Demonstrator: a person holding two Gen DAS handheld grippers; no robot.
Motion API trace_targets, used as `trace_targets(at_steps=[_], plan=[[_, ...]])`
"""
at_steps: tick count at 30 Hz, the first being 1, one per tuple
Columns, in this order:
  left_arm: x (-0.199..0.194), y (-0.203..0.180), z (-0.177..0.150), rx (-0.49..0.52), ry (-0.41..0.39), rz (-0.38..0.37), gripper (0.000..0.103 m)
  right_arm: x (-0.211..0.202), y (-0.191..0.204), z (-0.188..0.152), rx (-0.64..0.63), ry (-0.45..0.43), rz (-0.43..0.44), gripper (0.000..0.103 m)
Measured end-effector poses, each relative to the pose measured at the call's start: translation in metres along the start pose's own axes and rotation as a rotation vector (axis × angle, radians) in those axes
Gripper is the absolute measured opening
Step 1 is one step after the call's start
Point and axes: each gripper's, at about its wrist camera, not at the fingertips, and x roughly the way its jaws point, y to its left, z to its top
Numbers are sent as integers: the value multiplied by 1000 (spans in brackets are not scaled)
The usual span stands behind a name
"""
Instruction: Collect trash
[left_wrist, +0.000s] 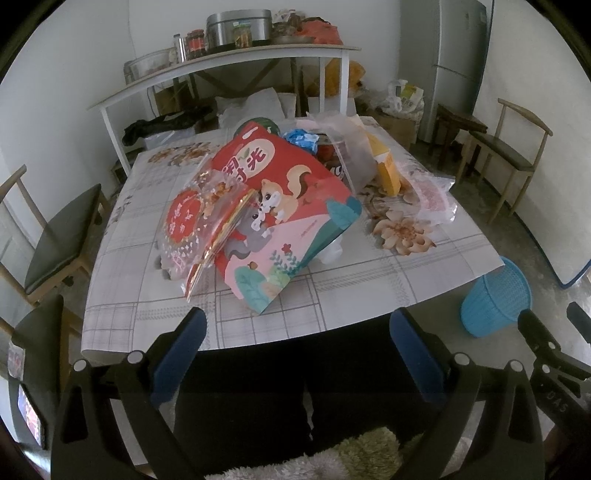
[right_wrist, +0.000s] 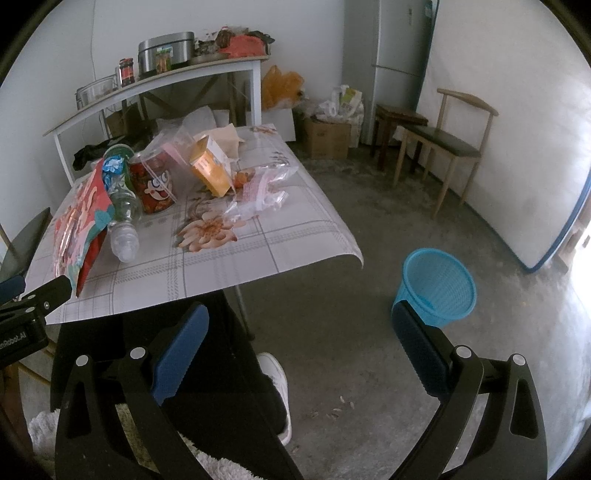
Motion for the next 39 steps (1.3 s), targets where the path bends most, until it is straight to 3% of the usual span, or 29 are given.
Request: trace_targets(at_steps=[39], plan=[[1,0,-2,1,5,6,97,6,-1,1,6,4,5,95]])
